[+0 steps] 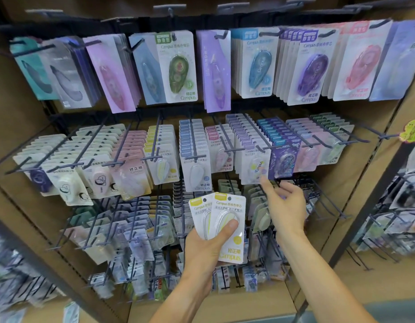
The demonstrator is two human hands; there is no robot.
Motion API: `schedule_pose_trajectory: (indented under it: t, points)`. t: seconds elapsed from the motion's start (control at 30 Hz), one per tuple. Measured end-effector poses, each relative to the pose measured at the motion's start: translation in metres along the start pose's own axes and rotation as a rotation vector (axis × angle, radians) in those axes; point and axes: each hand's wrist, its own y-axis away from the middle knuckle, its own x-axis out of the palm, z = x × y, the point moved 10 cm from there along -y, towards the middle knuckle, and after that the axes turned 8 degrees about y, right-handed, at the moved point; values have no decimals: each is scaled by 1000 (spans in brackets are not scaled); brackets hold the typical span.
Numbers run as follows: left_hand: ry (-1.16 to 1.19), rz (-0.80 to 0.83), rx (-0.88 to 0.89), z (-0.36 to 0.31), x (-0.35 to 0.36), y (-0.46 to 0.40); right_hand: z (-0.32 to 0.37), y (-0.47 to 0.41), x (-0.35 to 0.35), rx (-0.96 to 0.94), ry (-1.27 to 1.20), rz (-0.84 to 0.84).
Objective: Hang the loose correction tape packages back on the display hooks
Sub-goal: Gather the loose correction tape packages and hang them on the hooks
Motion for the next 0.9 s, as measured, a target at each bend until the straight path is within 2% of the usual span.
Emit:
schedule_pose_trajectory:
  t: [0.03,0.13,0.2,0.33,0.43,0.63,0.77,0.9]
  points:
    - [-4,-8,0,1,-1,-1,-6,15,2,-6,-27,48]
    - [-20,-43,-7,5,1,-2,-20,60,27,4,-119,341]
    - [-5,-54,-9,6,5,-1,-24,80,39,-17,-172,453]
    - [46,-56,-78,10,9,-2,-25,82,39,-80,-160,457]
    - [166,-44,-136,11,3,-5,-20,81,45,-81,-183,482]
    - [298,-65,-26,-17,-51,-9,12,101,94,-165,-205,605]
    - [260,-172,97,-40,-109,-6,37,123,143,-215,-207,686]
    - [201,-296,121,-51,-157,3,67,129,174,-257,-248,705]
